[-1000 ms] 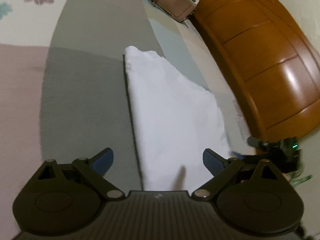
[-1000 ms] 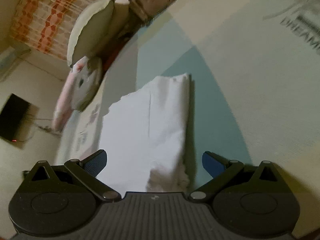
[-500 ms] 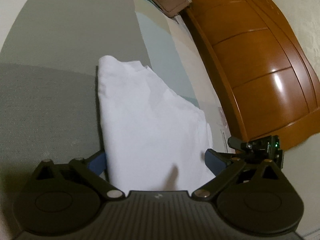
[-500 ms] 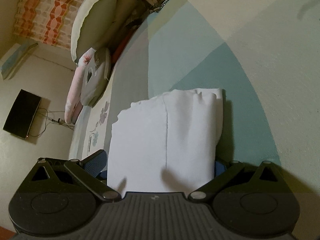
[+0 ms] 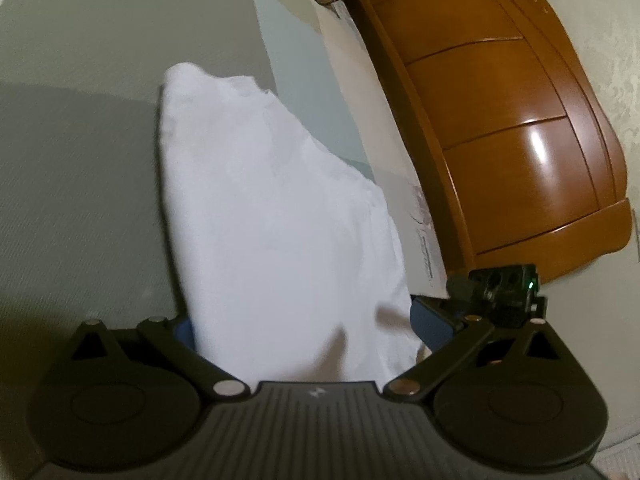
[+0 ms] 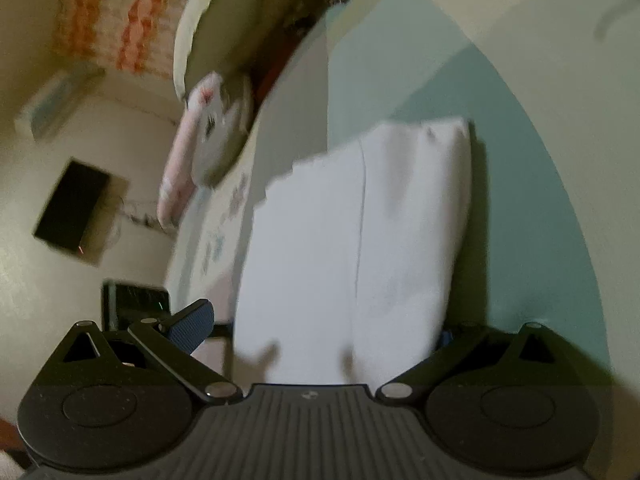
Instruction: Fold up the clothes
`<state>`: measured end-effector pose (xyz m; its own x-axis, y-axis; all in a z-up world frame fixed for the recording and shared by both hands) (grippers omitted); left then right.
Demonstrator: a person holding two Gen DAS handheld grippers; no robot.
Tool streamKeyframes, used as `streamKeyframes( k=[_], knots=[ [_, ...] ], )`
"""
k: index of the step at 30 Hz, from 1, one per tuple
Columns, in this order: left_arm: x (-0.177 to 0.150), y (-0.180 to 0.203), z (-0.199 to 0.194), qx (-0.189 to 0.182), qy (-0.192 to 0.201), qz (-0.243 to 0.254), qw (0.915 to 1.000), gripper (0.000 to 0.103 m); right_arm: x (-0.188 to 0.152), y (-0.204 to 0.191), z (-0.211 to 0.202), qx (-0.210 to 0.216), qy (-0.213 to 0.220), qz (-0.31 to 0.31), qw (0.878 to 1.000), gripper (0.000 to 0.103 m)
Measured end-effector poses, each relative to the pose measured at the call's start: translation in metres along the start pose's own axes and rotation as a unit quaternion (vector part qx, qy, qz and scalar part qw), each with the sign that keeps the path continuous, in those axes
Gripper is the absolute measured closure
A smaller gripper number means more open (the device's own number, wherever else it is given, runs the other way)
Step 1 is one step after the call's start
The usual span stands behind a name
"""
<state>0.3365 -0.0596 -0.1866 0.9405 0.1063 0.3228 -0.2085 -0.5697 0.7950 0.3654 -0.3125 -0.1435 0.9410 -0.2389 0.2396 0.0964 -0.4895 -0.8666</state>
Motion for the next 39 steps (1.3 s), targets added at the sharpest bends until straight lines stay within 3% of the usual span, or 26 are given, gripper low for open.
streamKeyframes(
  k=[4,8,11,14,17,18,19,24,26,29,39],
  knots=[
    [0.004,0.003,0.005,0.009,0.005,0.018,0.9998,0.006,0.001,-0.001,0.001,0.003,0.006,-0.014,1.000,0.000],
    [0.003,-0.004,-0.002,0.023,0.011,0.029,0.9993,0.025,-0.007,0.003,-0.006,-0.007,0.020,-0.034,0.999,0.015],
    [0.005,-0.012,-0.009,0.027,0.012,0.027,0.9992,0.032,-0.012,0.009,-0.014,0.003,0.025,-0.016,1.000,0.022],
    [0.009,-0.013,-0.003,0.030,0.009,0.031,0.9990,0.032,-0.012,0.013,-0.011,-0.020,0.035,-0.031,0.999,0.037],
    [0.011,-0.010,0.003,0.046,0.012,0.043,0.9979,0.036,-0.011,0.016,-0.009,-0.039,0.046,-0.033,0.998,0.058],
    [0.011,-0.011,0.002,0.049,0.014,0.040,0.9979,0.036,-0.011,0.016,-0.009,-0.045,0.050,-0.033,0.997,0.077],
    [0.010,-0.010,0.003,0.051,0.017,0.040,0.9978,0.036,-0.011,0.017,-0.008,-0.051,0.053,-0.033,0.997,0.082],
    [0.011,0.000,0.012,0.099,0.012,0.049,0.9938,0.042,-0.009,0.021,-0.007,-0.080,0.072,-0.033,0.994,0.082],
    [0.012,0.002,0.013,0.121,0.013,0.051,0.9912,0.053,-0.009,0.023,-0.006,-0.092,0.079,-0.033,0.992,0.082],
    [0.012,0.004,0.010,0.152,0.020,0.053,0.9868,0.061,-0.010,0.019,-0.005,-0.109,0.085,-0.044,0.989,0.083],
    [0.008,0.010,-0.003,0.174,0.044,0.061,0.9819,0.076,-0.014,0.003,-0.006,-0.154,0.093,-0.086,0.980,0.085]
  ],
)
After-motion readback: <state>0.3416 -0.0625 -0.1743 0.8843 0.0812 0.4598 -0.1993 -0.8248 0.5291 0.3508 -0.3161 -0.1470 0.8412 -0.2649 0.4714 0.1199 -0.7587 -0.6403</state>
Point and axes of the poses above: each gripper's, at about its wrist camera, not at the fingertips, and z roughly the way its jaws point, y to its right, x to its top, the point moved 9 cm from there along z, roughly the way its jaws point, and after that the axes turned 3 degrees about z, right-handed, at the moved point
